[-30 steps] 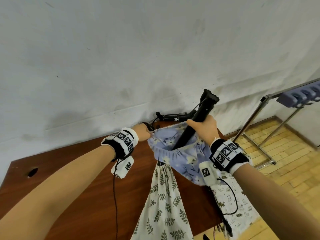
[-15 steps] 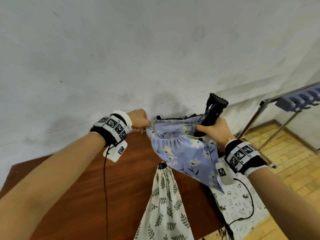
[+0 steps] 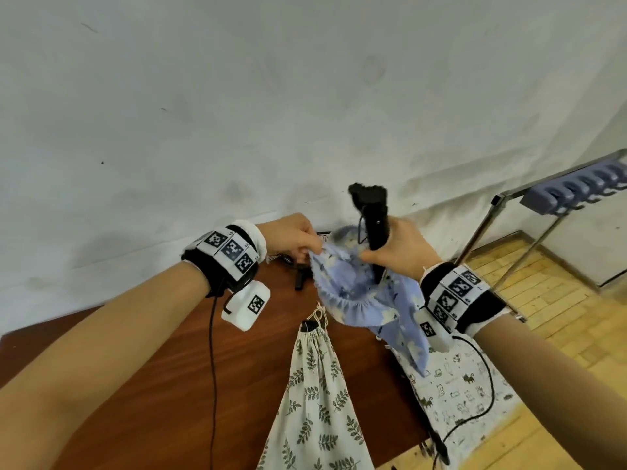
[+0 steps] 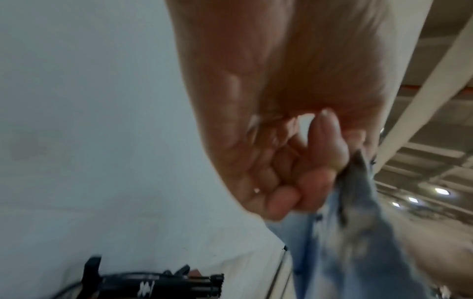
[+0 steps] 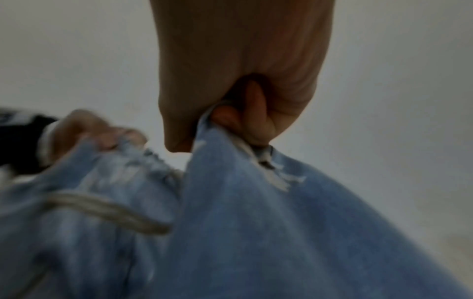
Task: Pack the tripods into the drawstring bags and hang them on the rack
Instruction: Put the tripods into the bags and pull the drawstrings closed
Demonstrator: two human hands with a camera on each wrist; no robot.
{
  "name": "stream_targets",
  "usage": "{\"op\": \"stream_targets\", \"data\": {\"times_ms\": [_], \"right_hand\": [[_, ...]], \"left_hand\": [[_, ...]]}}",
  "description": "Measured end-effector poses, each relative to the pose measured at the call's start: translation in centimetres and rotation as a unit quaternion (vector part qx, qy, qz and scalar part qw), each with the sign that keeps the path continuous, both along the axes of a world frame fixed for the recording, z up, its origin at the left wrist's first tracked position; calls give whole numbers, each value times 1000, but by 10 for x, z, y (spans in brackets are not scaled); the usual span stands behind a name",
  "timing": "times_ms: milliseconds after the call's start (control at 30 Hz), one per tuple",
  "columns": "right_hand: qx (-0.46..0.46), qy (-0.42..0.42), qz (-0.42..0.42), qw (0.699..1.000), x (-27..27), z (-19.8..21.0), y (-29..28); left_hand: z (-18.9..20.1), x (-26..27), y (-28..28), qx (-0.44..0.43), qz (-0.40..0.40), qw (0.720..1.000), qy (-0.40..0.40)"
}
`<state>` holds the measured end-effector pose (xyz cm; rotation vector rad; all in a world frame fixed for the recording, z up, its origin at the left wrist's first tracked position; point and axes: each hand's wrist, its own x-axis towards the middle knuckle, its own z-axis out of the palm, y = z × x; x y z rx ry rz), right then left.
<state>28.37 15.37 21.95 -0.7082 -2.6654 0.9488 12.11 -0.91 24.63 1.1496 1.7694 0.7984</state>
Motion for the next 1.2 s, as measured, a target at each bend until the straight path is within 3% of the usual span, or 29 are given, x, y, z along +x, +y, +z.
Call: {"op": "stream_targets", "data": {"times_ms": [100,167,300,433,533,667,767,867,967,1033,1200], "right_hand": [[21,-55,78,995,0,-8,-14],[-35,-36,56,997,1,-21,-16],[-116,-35,28,992,-1,-44,-14],[-189,-50,47,979,-8,-70,-17],[-197,-75,55,976,-11,-93,-22],[-164,-131,88,974,-12,-116,-32],[-152,-133,86,976,-16,-128,-39],[-121,-128,85,981,-18,-126,-38],[-33,-154,74,985,-10,-127,-25],[13,-195,15,981,0,-132,-12],[21,-214,-13,977,32,-138,19]], "left_hand": [[3,-1,16,76,134,986,-57],[3,1,23,85,180,975,-102],[-8,7,21,32,121,976,-178],[-39,15,17,15,146,962,-231],[-66,22,17,-8,106,984,-141],[-78,29,19,-2,169,984,-47],[-88,32,26,0,80,994,71],[-92,29,37,-8,82,984,159],[-93,22,43,-10,72,980,188],[-93,19,45,-32,62,979,191],[-82,20,59,-72,23,985,155]]}}
